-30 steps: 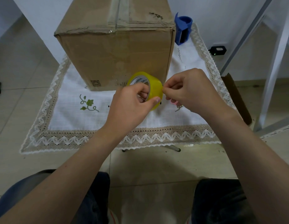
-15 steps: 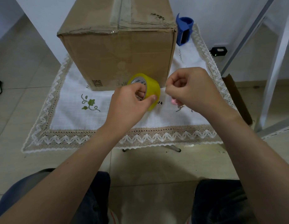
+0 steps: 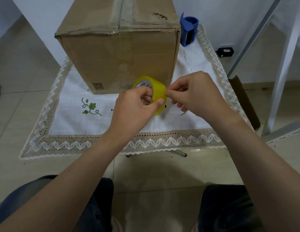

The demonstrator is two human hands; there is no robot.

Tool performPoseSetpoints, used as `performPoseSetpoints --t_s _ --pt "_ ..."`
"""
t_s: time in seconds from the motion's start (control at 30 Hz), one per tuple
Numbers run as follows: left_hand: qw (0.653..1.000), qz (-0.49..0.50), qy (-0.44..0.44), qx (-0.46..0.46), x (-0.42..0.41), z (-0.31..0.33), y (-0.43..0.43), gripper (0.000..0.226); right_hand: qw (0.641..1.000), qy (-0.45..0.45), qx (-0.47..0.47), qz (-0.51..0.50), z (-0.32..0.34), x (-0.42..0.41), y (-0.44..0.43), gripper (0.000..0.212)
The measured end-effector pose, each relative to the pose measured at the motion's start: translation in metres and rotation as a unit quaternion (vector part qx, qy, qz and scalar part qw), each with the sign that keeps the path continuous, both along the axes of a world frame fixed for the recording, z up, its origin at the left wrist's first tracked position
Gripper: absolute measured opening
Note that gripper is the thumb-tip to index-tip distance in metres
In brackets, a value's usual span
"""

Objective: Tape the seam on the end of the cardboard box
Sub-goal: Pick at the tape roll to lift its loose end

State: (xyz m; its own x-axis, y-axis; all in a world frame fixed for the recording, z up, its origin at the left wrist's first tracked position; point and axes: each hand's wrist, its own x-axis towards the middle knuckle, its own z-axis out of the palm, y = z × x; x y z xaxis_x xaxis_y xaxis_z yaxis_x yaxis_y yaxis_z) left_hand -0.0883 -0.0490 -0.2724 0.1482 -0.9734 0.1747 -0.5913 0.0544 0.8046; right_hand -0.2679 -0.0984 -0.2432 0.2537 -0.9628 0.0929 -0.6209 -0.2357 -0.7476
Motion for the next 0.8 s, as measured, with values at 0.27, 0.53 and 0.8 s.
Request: performPoseSetpoints --t_s 0.27,0.53,0.8 --pt "0.998 0.002 -0.055 -0.01 -0.0038 0.0008 0.0024 0.021 0.999 0.005 0.006 -0.034 -0.0039 0.005 0.0023 0.014" --pt "0.997 0.017 -0.07 0.0 -0.0042 0.0044 0.0031 0.024 0.999 -0.007 0.011 -0.039 -0.0012 0.0104 0.0075 0.007" --pt "0.998 0.048 -0.04 0.003 0.0013 0.0018 -0.0014 0.022 0.998 -0.028 -0.01 -0.055 0.0046 0.0006 0.0003 0.007"
